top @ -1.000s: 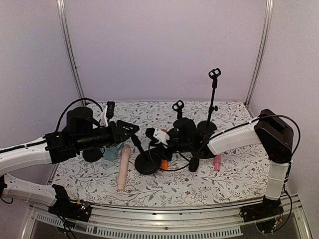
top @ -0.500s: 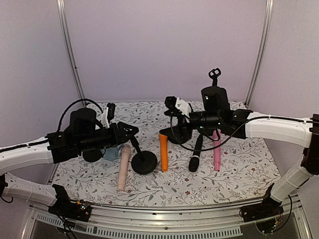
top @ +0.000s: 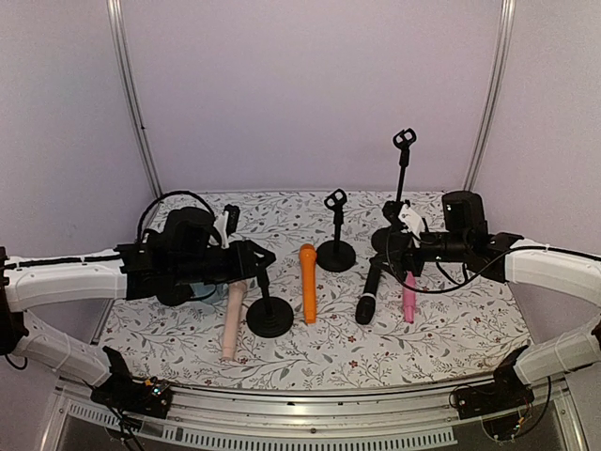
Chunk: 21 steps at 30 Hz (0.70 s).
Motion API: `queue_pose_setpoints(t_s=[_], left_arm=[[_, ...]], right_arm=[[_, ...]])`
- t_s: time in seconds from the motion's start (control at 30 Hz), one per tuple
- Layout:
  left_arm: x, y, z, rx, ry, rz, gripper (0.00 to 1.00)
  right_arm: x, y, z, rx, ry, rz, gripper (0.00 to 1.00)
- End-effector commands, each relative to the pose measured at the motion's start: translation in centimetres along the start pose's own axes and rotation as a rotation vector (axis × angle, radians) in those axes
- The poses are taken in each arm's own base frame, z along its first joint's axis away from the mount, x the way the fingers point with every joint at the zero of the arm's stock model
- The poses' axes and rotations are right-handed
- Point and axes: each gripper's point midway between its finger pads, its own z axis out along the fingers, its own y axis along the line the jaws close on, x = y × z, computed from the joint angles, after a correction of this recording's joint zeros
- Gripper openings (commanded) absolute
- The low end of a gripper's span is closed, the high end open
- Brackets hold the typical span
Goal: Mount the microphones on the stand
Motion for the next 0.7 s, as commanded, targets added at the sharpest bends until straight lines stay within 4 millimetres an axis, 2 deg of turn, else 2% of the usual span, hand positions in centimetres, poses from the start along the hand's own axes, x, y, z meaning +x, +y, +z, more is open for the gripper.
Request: queue_pose_setpoints(t_s=[0.0,0.47,0.67], left_arm=[[-2.5,-4.1,-0.1,0.126,-0.077,0.008,0.13],[-1.8,-6.1,3.4,0.203,-0.053,-0.023,0.23],[-0.9,-7.0,5.1,0.251,-0.011,-0.038,0.27]], right_arm=[[-1.0,-1.0,-0.9,0.038,-0.073,-0.022,0.85],[0.3,-0.5,-1.1,0.035,-0.077,-0.094,0.86],[0.5,-0.5,-1.4,0.042,-0.078,-0.124,0.87]])
